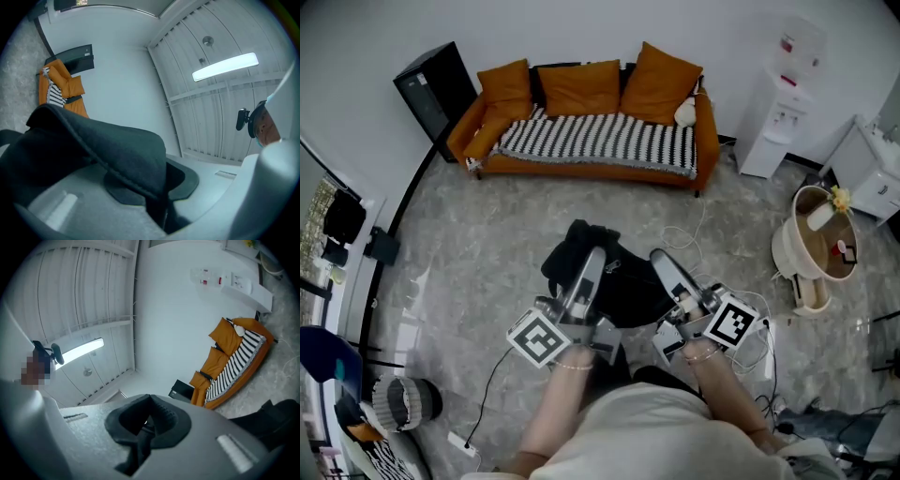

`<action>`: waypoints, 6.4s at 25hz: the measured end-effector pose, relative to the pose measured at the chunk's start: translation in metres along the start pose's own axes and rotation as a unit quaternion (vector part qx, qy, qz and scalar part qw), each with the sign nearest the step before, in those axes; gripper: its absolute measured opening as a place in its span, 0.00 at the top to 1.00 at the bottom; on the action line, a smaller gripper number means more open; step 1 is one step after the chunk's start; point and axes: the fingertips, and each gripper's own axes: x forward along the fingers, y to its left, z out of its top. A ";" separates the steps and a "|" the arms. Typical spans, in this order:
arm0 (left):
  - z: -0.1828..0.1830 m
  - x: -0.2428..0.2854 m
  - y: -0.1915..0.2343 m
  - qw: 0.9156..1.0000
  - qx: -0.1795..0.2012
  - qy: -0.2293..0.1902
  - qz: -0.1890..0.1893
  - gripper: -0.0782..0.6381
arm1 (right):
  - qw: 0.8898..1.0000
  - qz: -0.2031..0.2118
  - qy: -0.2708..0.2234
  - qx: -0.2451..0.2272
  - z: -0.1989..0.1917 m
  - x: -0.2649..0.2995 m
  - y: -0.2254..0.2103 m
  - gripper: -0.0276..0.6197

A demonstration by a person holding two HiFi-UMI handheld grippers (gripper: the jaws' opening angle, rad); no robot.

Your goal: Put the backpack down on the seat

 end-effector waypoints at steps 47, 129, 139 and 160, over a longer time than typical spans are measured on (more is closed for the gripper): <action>0.202 0.356 0.349 0.996 -0.045 0.015 0.080 0.80 | 0.998 -0.027 0.063 -0.016 0.181 0.420 -0.300 0.95; 0.338 0.845 0.749 0.976 -0.090 0.145 0.134 0.80 | 0.982 -0.150 -0.042 0.107 0.485 0.769 -0.724 0.95; 0.303 0.869 0.782 0.972 -0.120 0.157 0.130 0.80 | 0.979 -0.155 -0.038 0.129 0.479 0.769 -0.773 0.95; 0.270 0.943 0.847 0.974 -0.149 0.148 0.083 0.80 | 0.979 -0.162 -0.060 0.112 0.506 0.801 -0.863 0.95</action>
